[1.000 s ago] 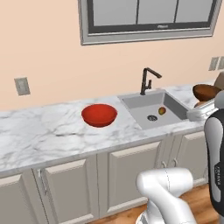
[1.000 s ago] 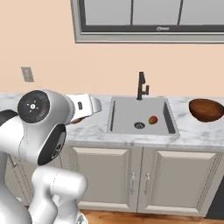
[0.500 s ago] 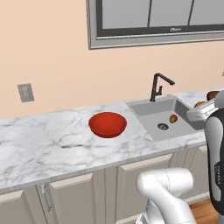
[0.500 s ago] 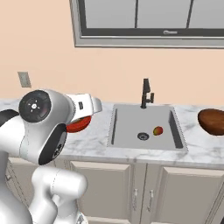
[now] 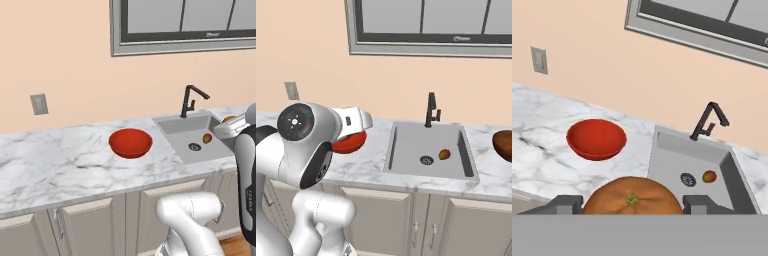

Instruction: Pick the tangerines from the cabinet and place them in one bowl. Pick the mango from the sink and place it in the other bowl.

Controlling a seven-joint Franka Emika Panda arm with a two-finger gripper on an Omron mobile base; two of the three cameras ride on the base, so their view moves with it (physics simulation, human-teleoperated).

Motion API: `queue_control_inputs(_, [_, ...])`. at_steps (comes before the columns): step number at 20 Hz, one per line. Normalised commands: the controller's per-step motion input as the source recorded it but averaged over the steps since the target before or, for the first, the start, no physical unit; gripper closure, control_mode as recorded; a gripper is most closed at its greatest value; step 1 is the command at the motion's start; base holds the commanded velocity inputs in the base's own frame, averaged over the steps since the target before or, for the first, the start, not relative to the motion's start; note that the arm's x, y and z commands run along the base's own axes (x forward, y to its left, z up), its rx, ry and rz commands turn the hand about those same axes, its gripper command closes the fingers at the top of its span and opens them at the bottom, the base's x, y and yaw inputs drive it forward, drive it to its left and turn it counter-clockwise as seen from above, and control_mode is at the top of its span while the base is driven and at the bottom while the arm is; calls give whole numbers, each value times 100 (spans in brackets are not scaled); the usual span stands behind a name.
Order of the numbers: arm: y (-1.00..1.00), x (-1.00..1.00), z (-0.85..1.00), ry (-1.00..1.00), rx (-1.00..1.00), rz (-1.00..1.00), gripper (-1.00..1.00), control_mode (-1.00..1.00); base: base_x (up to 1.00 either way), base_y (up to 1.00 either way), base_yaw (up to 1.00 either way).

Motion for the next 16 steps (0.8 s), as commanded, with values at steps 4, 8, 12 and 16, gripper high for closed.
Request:
queue_control_inputs(4, [0, 0, 0, 0, 0, 0, 100, 100, 33, 24, 11])
queue_control_inputs(8, [0, 0, 0, 0, 0, 0, 100, 100, 43, 20, 6])
queue_control_inputs(12, [0, 0, 0, 0, 0, 0, 100, 100, 44, 15, 4])
queue_control_inputs(16, [0, 0, 0, 0, 0, 0, 100, 100, 34, 14, 2])
